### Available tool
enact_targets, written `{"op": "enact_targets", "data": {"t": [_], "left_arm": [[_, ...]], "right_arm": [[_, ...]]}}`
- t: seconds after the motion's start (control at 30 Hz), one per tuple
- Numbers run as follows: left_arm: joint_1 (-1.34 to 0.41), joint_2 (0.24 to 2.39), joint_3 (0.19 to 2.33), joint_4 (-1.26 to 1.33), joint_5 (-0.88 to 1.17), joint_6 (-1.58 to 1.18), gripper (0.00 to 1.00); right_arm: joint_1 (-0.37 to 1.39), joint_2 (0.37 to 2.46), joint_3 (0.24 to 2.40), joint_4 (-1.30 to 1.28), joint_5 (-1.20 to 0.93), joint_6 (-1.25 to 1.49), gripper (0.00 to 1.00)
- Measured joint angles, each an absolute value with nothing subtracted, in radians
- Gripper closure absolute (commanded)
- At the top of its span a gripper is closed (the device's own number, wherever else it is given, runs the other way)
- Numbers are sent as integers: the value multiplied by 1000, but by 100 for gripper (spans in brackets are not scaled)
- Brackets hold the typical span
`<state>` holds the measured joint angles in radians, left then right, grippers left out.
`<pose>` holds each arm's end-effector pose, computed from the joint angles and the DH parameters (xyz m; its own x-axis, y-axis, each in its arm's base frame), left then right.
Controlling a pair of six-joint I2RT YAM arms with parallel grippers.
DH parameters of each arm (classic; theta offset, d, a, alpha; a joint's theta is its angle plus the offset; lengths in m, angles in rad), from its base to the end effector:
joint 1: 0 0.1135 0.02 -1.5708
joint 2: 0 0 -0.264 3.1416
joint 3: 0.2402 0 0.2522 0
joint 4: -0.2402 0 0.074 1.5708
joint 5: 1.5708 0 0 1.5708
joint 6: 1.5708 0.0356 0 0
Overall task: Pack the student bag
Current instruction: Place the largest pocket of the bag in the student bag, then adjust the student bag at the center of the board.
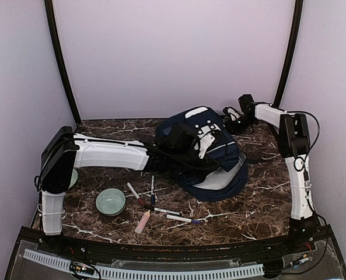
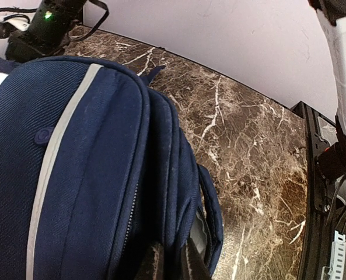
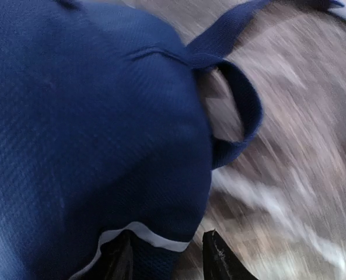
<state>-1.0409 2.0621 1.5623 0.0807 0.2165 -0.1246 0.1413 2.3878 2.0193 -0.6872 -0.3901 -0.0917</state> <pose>0.2399 -0.4246 0.2373 -0.3211 0.3081 -0.8955 0.9090 0.3654 -0.2003 0.5082 0.0860 0.1689 -0.8290 -0.2035 -0.5209 -0.3933 0.8743 0.2844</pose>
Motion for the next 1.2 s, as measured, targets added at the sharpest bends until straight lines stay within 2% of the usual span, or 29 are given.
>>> {"op": "enact_targets", "data": {"t": [0.03, 0.1, 0.23, 0.37, 0.47, 0.63, 0.83, 1.0, 1.13, 1.2], "left_arm": [[-1040, 2062, 1565, 79, 206, -127, 82], [-1039, 2066, 1576, 68, 187, -130, 67], [-1047, 2076, 1620, 43, 183, -140, 47], [-1053, 2071, 1662, -1, 159, -130, 37], [-1055, 2041, 1661, -51, 130, -104, 32], [-1041, 1881, 1567, -128, 81, -63, 33], [-957, 1652, 1330, -160, 69, -92, 44], [-881, 1609, 1125, -155, 74, -131, 58], [-888, 1636, 1005, -139, 70, -143, 56], [-892, 1644, 945, -103, 66, -152, 51]], "right_arm": [[160, 2426, 2080, -692, -398, -89, 56], [204, 2508, 2212, -693, -413, -88, 55], [251, 2537, 2263, -685, -429, -83, 54], [242, 2478, 2202, -681, -453, -52, 50], [208, 2339, 2078, -682, -460, -35, 47], [165, 1981, 1864, -627, -513, -51, 44], [227, 1676, 1617, -563, -667, -141, 45], [371, 1707, 1490, -593, -696, -224, 47], [482, 1805, 1476, -614, -691, -239, 48], [517, 1849, 1488, -622, -693, -239, 48]]}}
